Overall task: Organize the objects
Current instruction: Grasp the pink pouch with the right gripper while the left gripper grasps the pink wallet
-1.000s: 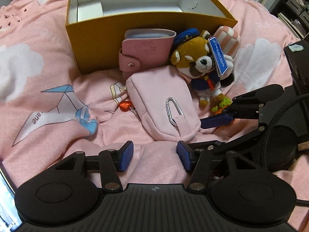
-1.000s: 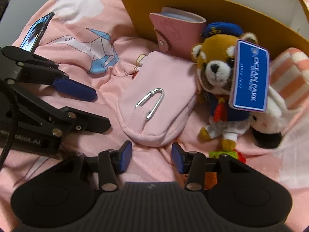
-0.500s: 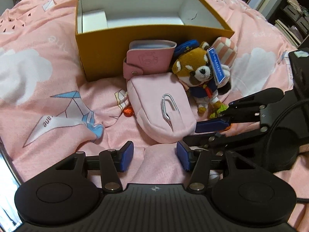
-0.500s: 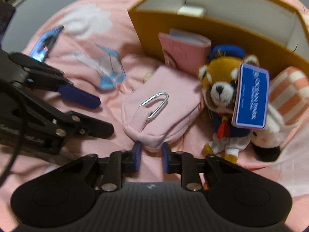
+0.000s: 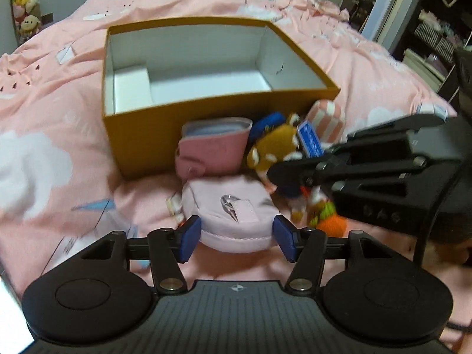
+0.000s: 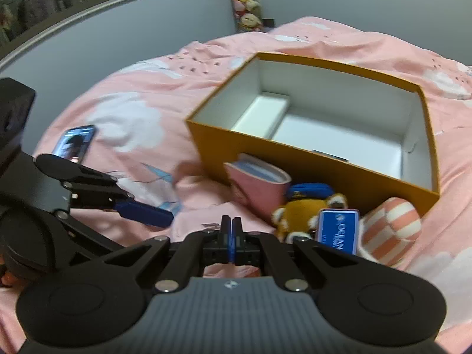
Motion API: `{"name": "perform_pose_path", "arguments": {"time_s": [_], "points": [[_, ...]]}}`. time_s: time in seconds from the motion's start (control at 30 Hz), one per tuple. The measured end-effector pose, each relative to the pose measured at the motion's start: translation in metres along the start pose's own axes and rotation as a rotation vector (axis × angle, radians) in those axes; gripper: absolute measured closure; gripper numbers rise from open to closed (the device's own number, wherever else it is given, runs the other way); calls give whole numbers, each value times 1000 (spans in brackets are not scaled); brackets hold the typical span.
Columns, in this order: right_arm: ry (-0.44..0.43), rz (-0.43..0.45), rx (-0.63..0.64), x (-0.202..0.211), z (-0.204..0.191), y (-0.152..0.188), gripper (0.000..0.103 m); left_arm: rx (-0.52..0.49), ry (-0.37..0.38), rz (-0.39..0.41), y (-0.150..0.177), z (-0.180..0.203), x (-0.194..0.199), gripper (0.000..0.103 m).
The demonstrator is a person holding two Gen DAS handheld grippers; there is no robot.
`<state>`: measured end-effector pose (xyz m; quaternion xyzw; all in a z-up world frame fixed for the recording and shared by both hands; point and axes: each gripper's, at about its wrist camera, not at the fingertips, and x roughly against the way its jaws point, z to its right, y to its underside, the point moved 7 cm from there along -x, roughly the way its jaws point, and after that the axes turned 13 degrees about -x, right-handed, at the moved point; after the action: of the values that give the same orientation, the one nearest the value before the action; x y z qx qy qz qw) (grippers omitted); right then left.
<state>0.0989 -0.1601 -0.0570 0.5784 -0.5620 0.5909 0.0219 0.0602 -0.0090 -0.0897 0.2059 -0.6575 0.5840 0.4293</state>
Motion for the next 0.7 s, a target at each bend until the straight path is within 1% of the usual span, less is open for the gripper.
{"name": "perform_pose_path", "arguments": {"time_s": [0.1, 0.13, 0.17, 0.27, 0.33, 0.37, 0.4, 0.43, 0.47, 0.5, 0.6, 0.67, 0.7], "points": [[20, -8, -24, -3, 9, 0, 103, -10, 8, 4, -4, 1, -6, 34], [31, -13, -29, -3, 13, 1, 101, -14, 6, 10, -5, 2, -7, 34], [48, -13, -26, -4, 16, 2, 98, -10, 4, 23, -6, 2, -6, 34], [112, -20, 3, -1, 26, 11, 96, 19, -4, 52, -12, -5, -4, 34], [104, -39, 10, 0, 28, 18, 96, 28, -15, 63, -14, -9, -3, 34], [94, -52, 19, 0, 28, 21, 94, 30, -15, 66, -14, -10, -3, 34], [86, -65, 37, -2, 25, 24, 90, 31, -14, 68, -16, -11, -3, 34], [81, -74, 65, -3, 21, 27, 79, 32, -17, 71, -17, -11, -3, 34], [76, -79, 89, -5, 18, 29, 65, 33, -20, 75, -18, -12, -3, 34], [68, -85, 125, -8, 12, 31, 61, 34, -22, 77, -19, -13, -3, 34], [61, -93, 213, -15, -1, 36, 57, 41, -18, 84, -22, -15, -4, 35], [90, -76, 255, -21, -3, 35, 52, 49, -12, 90, -24, -16, -4, 36], [107, -66, 267, -24, -2, 33, 52, 55, -11, 93, -25, -17, -4, 36]]}}
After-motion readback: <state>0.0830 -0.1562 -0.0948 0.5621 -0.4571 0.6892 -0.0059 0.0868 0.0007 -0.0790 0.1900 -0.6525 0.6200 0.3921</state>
